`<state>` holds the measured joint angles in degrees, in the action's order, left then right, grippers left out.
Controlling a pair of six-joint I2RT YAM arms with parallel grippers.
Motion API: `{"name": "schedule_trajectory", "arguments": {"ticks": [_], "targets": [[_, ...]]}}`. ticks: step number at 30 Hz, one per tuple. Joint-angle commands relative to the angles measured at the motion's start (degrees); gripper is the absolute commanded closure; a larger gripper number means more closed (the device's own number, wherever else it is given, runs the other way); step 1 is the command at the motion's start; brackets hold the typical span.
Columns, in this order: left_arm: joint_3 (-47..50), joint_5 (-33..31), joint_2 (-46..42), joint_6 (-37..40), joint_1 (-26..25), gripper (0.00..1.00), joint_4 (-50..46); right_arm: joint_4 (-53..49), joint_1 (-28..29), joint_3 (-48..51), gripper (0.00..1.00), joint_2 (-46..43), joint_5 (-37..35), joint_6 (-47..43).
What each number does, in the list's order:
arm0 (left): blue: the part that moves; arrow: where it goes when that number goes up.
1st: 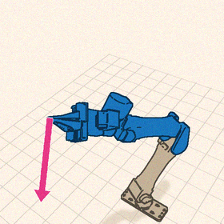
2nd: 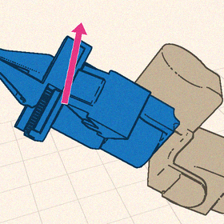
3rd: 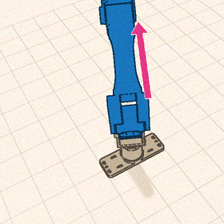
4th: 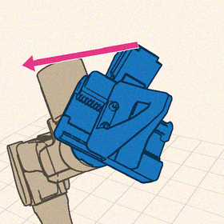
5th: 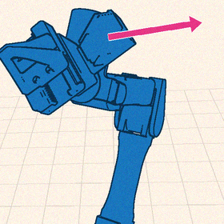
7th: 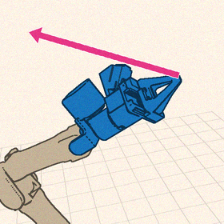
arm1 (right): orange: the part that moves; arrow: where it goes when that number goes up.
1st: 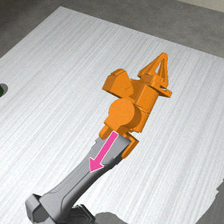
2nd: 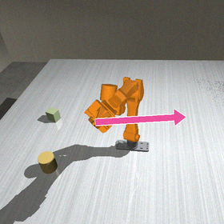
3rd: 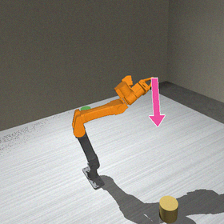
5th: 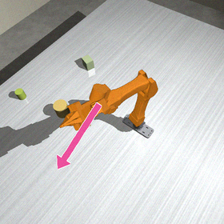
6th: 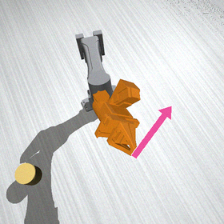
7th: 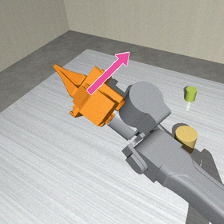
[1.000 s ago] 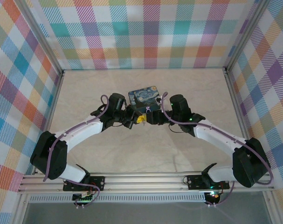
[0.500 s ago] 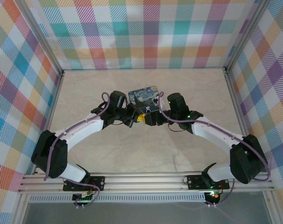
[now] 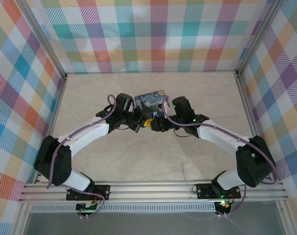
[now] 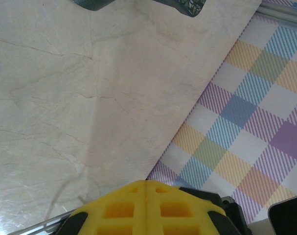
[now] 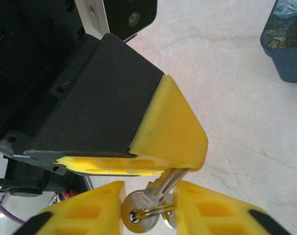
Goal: Unlock a padlock with a key
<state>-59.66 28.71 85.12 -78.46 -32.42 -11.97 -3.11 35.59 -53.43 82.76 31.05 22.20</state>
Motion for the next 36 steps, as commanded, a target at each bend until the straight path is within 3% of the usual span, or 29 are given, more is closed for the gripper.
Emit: {"name": "schedule_trajectory", "arguments": {"ticks": [1,7,15,20,24,27,32,36], "targets": [[-2.63,0.58,0.42,2.46,0.52,1.00,-1.74,0.15,-0.04,-1.71,0.77,1.16,1.45,0.94],[-4.40,-1.00,0.40,6.12,0.52,1.00,-6.64,-2.79,0.00,-3.63,0.90,2.69,1.50,4.60],[-6.14,-2.97,1.25,9.29,0.74,1.00,-11.53,-3.08,-0.05,-4.09,0.99,3.25,3.70,10.88],[-6.50,-3.53,2.05,9.90,1.91,0.83,-12.51,-5.57,-0.01,-5.01,1.00,2.98,2.10,12.22],[-7.47,-2.85,3.02,10.38,2.35,0.80,-12.46,-5.52,-0.02,-5.24,1.00,3.30,2.00,13.95],[-8.55,-2.23,3.41,11.23,2.93,0.65,-12.80,-5.37,-0.07,-5.03,1.00,3.21,1.93,14.54],[-10.85,-2.24,2.71,16.92,5.79,0.47,-16.83,-6.59,-0.68,-4.84,1.00,1.89,0.08,14.71],[-12.84,-1.71,2.67,24.97,6.85,0.43,-20.37,-7.10,-2.11,-5.06,1.00,1.29,-0.73,17.35]]}}
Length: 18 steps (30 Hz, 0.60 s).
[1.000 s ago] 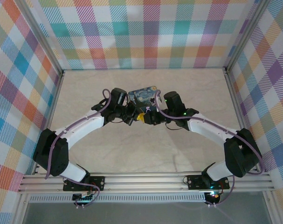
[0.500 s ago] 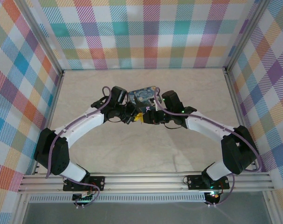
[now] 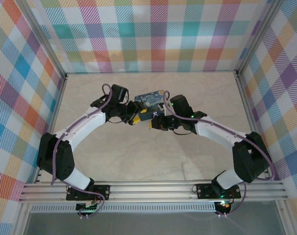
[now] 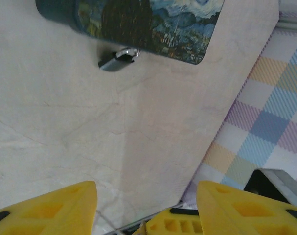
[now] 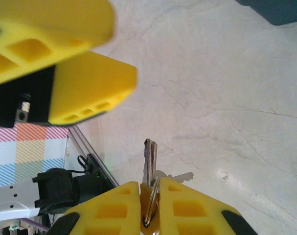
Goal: Unlock a padlock with a key
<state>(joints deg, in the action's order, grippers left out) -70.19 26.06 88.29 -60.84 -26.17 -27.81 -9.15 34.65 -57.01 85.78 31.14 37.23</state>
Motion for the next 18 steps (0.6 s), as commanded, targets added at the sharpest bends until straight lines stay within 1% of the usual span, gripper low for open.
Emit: {"name": "schedule_trajectory", "arguments": {"ticks": [1,3,5,7,9,10,12,15,17,18], "targets": [[-2.22,1.80,-0.41,9.82,0.60,0.43,-4.03,-0.79,-1.70,-1.31,1.00,-1.92,-1.01,3.40],[-1.05,5.79,0.26,13.49,0.61,0.45,-0.83,0.07,-2.77,-1.01,1.00,-2.40,-0.89,5.42],[0.72,11.68,1.75,15.77,0.60,0.48,3.70,0.22,-4.07,-1.13,1.00,-2.78,-0.82,7.45],[1.98,15.46,2.87,16.45,0.44,0.52,7.18,0.65,-5.26,-1.17,1.00,-3.26,-0.32,9.39],[3.64,18.06,3.24,15.24,0.34,0.54,11.30,1.01,-6.16,-1.21,1.00,-3.83,-0.20,11.16],[4.55,19.43,3.33,14.16,0.27,0.56,15.39,0.85,-6.58,-1.42,1.00,-4.11,-0.40,11.93],[5.50,20.89,3.89,12.78,-0.01,0.58,18.68,0.65,-7.18,-1.75,1.00,-4.47,-0.55,13.79],[5.50,19.17,5.32,12.53,-0.19,0.61,17.20,0.65,-7.84,-2.05,1.00,-4.91,-1.20,16.81],[6.48,18.68,6.30,9.04,-0.22,0.62,19.29,1.85,-8.13,-2.05,1.00,-5.09,-0.73,18.32],[7.29,18.37,6.72,6.61,-0.28,0.60,21.02,2.46,-8.11,-2.15,1.00,-5.02,-0.22,18.57]]}}
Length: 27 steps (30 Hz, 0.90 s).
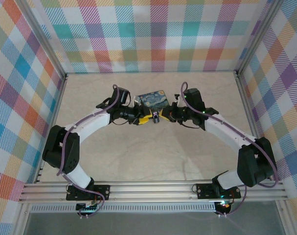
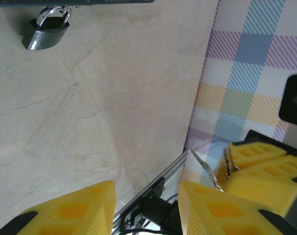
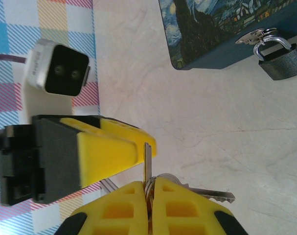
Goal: Unlock a padlock with a key
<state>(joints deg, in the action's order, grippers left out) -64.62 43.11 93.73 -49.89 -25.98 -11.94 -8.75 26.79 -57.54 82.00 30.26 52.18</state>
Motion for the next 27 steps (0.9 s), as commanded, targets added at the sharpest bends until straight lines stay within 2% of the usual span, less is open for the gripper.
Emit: {"name": "schedule_trajectory", "arguments": {"ticks": [1,6,9,14,19,27], "targets": [[2.43,1.15,1.95,-8.45,-0.48,0.58,7.03,2.58,-0.19,-1.92,1.00,-1.08,1.68,3.38],[6.96,-0.76,3.08,-28.94,-1.08,0.51,18.24,2.66,-0.29,-2.01,1.00,-0.87,3.41,0.22],[8.19,-0.84,3.54,-37.76,-1.57,0.49,22.94,4.73,-0.07,-1.16,1.00,-0.94,4.96,-1.71],[3.18,-0.62,4.08,-39.73,-3.48,0.46,17.66,7.01,0.37,-0.60,1.00,-0.35,7.33,-5.74],[2.53,0.39,4.77,-45.28,-4.08,0.46,19.55,10.82,0.55,0.56,1.00,-0.59,10.12,-9.62],[1.56,1.93,4.32,-47.98,-4.17,0.44,19.93,12.14,0.59,1.72,0.99,-0.84,13.09,-21.79]]}}
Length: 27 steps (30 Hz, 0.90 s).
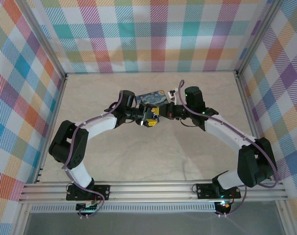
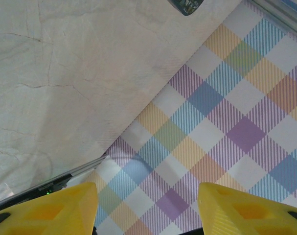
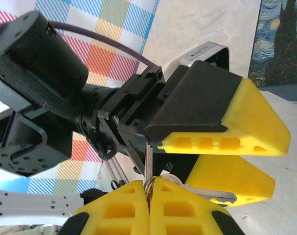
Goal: Unlock a padlock with a key
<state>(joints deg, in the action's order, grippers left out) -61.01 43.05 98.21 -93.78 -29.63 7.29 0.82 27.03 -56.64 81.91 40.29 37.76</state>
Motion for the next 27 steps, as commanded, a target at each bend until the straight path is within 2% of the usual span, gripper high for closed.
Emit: {"name": "schedule_trajectory", "arguments": {"ticks": [1,12,16,27], "targets": [[-2.00,1.88,-0.44,-4.45,-0.56,0.44,0.79,2.81,0.31,0.83,0.99,-0.38,3.77,-8.38],[1.01,0.93,-2.89,-12.48,-0.56,0.47,7.60,9.44,0.48,2.06,0.96,2.14,11.01,-13.95],[0.96,0.58,-4.29,-12.75,-0.52,0.51,7.65,8.17,0.48,1.80,0.96,3.54,9.65,-15.34],[1.95,0.80,-5.67,-12.13,-0.52,0.68,7.74,9.81,0.48,1.97,0.96,4.88,7.96,-14.72]]}}
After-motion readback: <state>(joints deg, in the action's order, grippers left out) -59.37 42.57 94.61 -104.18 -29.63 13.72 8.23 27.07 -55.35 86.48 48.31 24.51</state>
